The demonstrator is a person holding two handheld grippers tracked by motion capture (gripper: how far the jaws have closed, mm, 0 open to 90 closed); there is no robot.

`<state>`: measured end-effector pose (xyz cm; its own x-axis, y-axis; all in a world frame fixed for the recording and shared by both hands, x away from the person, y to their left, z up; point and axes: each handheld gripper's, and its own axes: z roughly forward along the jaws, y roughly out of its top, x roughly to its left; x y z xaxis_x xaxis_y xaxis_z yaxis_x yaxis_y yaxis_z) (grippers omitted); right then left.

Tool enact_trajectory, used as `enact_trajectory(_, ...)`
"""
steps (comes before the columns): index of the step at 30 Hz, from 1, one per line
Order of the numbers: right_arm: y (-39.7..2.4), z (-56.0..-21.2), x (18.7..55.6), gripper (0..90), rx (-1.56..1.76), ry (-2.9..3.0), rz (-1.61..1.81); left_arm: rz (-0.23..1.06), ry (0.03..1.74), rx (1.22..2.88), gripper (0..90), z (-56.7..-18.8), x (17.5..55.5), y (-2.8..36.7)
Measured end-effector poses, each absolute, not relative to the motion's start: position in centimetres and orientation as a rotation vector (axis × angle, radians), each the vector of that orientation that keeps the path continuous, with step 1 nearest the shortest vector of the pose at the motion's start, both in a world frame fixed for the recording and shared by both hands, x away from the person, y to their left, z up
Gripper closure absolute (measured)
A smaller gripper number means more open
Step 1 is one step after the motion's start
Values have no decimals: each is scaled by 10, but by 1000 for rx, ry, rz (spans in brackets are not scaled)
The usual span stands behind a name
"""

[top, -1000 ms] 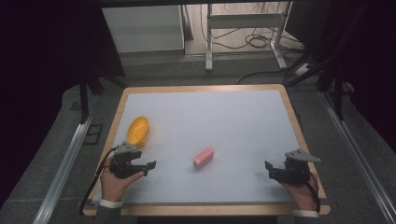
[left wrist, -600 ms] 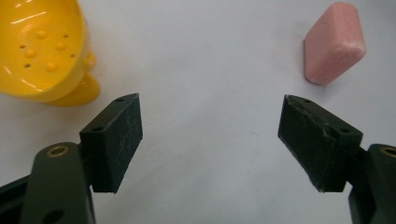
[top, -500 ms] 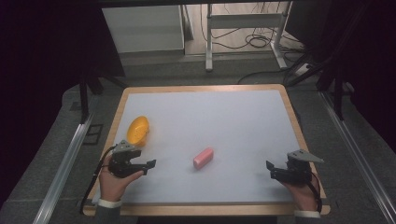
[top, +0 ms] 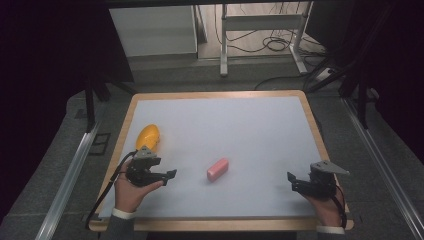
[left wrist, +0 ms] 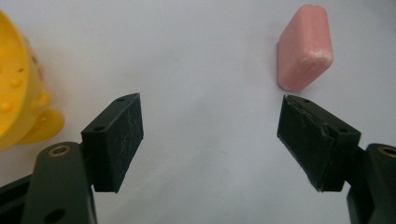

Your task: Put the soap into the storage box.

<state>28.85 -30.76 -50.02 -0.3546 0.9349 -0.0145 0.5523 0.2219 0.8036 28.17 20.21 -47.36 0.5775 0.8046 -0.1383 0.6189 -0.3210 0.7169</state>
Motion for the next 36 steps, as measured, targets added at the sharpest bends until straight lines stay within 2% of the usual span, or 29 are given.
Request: enact_trajectory(36,-311,-497,287,117,1370,1969,996,322,995,2172,241,-454,293,146)
